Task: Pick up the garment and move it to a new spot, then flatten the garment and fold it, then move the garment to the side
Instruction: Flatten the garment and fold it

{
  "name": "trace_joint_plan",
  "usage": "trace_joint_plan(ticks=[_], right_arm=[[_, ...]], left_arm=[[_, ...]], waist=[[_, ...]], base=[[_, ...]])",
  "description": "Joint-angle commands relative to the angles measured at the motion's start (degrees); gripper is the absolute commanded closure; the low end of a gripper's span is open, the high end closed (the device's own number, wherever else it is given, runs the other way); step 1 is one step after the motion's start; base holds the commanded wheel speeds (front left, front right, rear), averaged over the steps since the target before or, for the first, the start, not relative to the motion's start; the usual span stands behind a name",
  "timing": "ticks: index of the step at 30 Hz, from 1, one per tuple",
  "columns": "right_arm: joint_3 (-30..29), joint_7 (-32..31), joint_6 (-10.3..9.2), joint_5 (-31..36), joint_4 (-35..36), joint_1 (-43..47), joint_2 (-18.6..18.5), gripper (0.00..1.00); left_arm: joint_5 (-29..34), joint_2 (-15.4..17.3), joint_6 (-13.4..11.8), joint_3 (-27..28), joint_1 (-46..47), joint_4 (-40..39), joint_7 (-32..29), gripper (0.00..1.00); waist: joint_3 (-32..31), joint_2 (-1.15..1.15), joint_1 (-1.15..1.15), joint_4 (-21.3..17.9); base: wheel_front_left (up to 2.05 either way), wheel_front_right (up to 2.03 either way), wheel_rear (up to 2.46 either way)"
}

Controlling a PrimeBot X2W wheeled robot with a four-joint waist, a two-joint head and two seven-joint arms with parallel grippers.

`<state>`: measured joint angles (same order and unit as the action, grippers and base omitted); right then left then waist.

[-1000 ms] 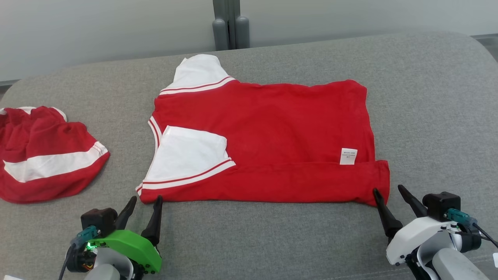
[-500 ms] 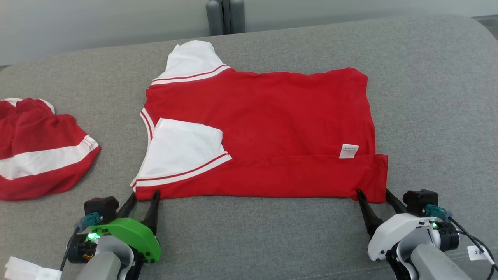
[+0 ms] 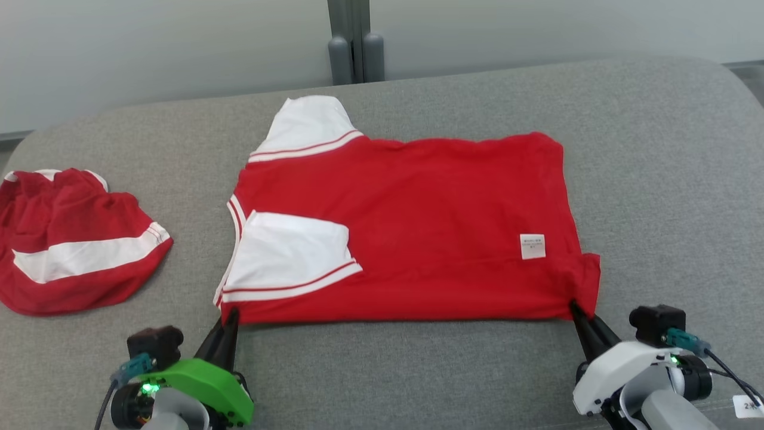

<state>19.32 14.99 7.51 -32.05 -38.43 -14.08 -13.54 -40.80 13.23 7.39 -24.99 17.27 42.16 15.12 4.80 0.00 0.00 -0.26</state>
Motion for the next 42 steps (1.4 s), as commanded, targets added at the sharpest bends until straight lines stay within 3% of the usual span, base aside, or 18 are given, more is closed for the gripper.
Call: trace_joint_plan(ticks=[1,10,17,18,19,20,32,42], right_arm=[[0.0,0.2,-0.06,-0.8,1.1,2.1,-0.9,1.0],[-1.1,-3.2,-0.07,-2.9,9.0,10.7,-5.7,1.0],[-4.4,-5.9,-0.07,-2.5,11.7,15.8,-4.3,1.0],[-4.9,-5.8,-0.06,-2.3,12.0,15.9,-3.8,0.24],[-5.3,-5.9,-0.07,-2.2,11.9,16.0,-3.5,0.0],[-6.1,-5.3,-0.07,-1.8,12.0,15.9,-3.0,0.0],[-13.1,-0.3,-0.06,4.8,19.0,12.4,1.0,0.0],[-12.7,0.2,-0.06,12.4,26.8,13.5,5.1,0.0]], left_arm=[[0.4,0.1,0.2,1.3,-2.7,-1.4,0.0,1.0],[4.0,-2.7,0.2,4.8,-15.3,-9.6,0.0,1.0],[5.2,-4.6,0.2,5.4,-18.8,-9.8,0.0,1.0],[5.5,-4.7,0.2,5.4,-18.7,-9.4,0.0,0.57],[5.7,-4.8,0.2,5.5,-18.4,-9.2,0.0,0.08],[5.9,-5.1,0.2,5.6,-18.0,-8.8,0.0,0.0],[11.8,-4.3,-0.8,15.5,-13.4,-17.3,0.0,0.0],[19.9,-2.8,-1.9,20.5,-11.1,-23.6,0.0,0.0]], waist=[[-3.2,0.0,0.0,0.2],[-6.0,0.0,0.0,1.4],[-6.5,0.0,0.0,2.6],[-6.6,0.0,0.0,2.6],[-6.7,0.0,0.0,2.6],[-6.8,0.0,0.0,2.7],[-8.3,0.0,0.0,2.2],[-8.7,0.0,0.0,2.3]], base=[[0.0,0.0,0.0],[0.0,0.0,0.0],[0.0,0.0,0.0],[0.0,0.0,0.0],[0.0,0.0,0.0],[0.0,0.0,0.0],[0.0,0.0,0.0],[0.0,0.0,0.0]])
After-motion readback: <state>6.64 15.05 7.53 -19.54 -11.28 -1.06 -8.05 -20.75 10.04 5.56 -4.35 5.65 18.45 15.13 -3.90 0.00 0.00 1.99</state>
